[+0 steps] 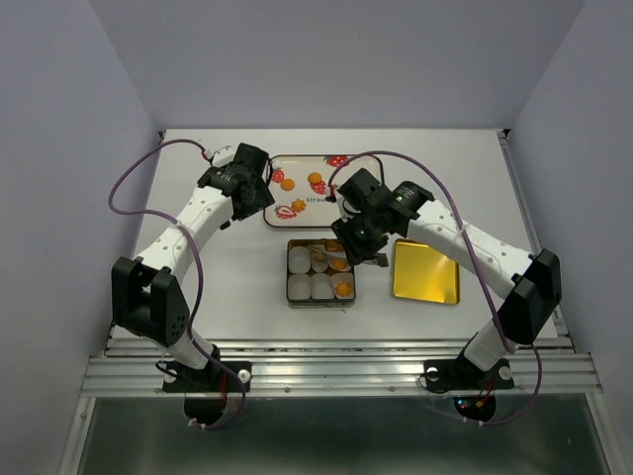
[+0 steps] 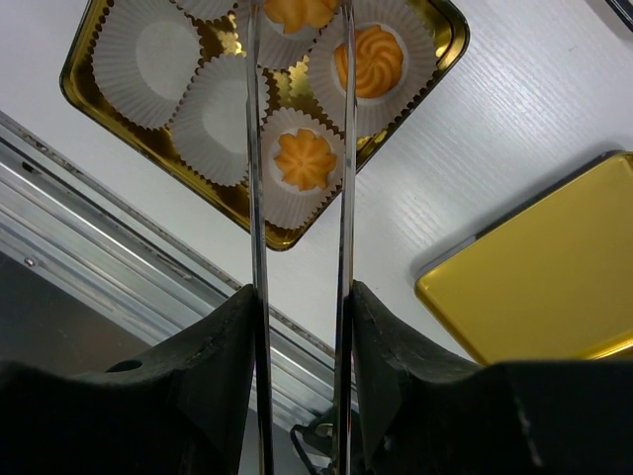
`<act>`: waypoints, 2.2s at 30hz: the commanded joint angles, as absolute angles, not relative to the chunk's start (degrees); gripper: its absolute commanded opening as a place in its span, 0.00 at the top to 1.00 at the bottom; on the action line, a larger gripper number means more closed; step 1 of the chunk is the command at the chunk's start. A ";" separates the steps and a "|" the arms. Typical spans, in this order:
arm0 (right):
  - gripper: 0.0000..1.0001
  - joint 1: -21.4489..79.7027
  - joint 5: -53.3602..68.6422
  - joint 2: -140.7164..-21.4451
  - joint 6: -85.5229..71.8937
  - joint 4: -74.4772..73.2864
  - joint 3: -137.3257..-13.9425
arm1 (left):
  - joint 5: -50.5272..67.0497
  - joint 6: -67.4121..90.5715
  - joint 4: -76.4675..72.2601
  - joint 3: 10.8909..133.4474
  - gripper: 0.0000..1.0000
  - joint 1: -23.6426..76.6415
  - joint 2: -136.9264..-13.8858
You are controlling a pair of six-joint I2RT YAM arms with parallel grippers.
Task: Pack the cookies
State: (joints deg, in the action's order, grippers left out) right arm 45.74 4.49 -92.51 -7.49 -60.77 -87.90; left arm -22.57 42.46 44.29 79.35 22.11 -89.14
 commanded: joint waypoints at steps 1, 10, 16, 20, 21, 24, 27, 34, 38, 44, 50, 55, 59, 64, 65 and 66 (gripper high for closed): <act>0.55 46.32 3.25 -92.55 -7.03 -57.22 -87.89 | -24.08 42.01 43.59 79.01 0.01 22.24 -86.84; 0.54 46.85 3.96 -93.16 -7.29 -56.87 -88.15 | -24.35 41.40 43.42 79.45 0.01 22.15 -87.36; 0.54 47.37 3.52 -93.08 -7.29 -57.22 -87.63 | -24.61 40.96 43.33 79.54 0.01 22.15 -87.28; 0.52 47.37 3.52 -93.16 -7.29 -57.48 -87.71 | -24.70 40.78 43.51 79.63 0.01 22.15 -87.36; 0.51 47.37 3.43 -93.25 -7.12 -57.48 -87.71 | -24.78 40.78 43.42 79.54 0.01 22.15 -87.36; 0.50 47.37 3.43 -93.16 -7.21 -57.48 -87.89 | -24.79 40.52 43.42 79.63 0.01 22.15 -87.45; 0.49 47.37 2.90 -93.16 -7.12 -57.74 -87.98 | -24.79 40.52 43.50 79.80 0.01 22.24 -87.45; 0.50 47.37 2.20 -93.08 -7.38 -57.31 -88.50 | -24.70 40.43 43.59 80.16 0.01 22.15 -87.71; 0.50 47.37 1.67 -92.90 -7.65 -56.78 -89.56 | -24.78 40.43 43.77 80.51 0.01 22.24 -87.71; 0.51 47.37 1.58 -92.90 -7.65 -56.25 -91.40 | -24.79 40.69 44.21 81.03 0.01 22.24 -87.80; 0.54 47.37 0.26 -93.86 -10.28 -54.76 -97.89 | -24.79 40.61 44.91 82.97 0.01 22.24 -87.98; 0.54 47.37 -3.86 -97.11 -13.53 -54.05 -103.35 | -24.52 40.69 46.14 85.77 0.01 22.15 -88.33; 0.55 45.80 -7.46 -101.50 -14.06 -53.96 -107.57 | -23.73 40.61 46.76 87.54 0.01 22.15 -88.50; 0.55 43.95 -10.19 -108.88 -11.70 -53.79 -116.43 | -23.20 41.05 47.20 88.16 0.01 22.24 -88.07; 0.55 43.95 -10.46 -111.16 -11.52 -53.79 -117.50 | -23.20 41.04 47.11 88.07 0.01 22.15 -87.72; 0.55 43.95 -10.89 -112.14 -11.69 -53.79 -118.38 | -23.12 41.04 47.02 87.63 0.01 22.15 -87.63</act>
State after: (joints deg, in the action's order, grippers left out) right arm 44.82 -7.40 -109.03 -12.56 -56.12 -113.03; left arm -22.61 41.01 45.69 86.11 22.11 -89.17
